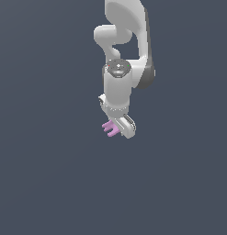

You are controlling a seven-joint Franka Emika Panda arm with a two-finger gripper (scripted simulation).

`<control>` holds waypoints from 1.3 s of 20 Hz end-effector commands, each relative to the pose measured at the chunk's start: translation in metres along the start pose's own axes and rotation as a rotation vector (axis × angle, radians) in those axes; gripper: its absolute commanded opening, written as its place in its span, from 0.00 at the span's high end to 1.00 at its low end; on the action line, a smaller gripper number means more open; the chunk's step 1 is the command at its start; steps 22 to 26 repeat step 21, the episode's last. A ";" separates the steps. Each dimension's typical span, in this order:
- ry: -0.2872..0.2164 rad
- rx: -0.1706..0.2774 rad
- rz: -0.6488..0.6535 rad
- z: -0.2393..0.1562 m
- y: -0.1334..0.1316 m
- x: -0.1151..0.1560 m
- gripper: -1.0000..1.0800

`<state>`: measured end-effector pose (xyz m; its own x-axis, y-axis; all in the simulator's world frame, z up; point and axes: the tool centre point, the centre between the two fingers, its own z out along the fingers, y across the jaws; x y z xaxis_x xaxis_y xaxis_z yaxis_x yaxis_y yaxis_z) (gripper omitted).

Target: Pick up the object and move it to a goal position.

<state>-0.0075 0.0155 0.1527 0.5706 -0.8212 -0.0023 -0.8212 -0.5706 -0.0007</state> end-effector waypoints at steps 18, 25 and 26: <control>0.003 -0.001 0.000 -0.086 0.049 -0.050 1.00; 0.003 -0.001 0.000 -0.087 0.050 -0.051 1.00; 0.003 -0.001 0.000 -0.087 0.050 -0.051 1.00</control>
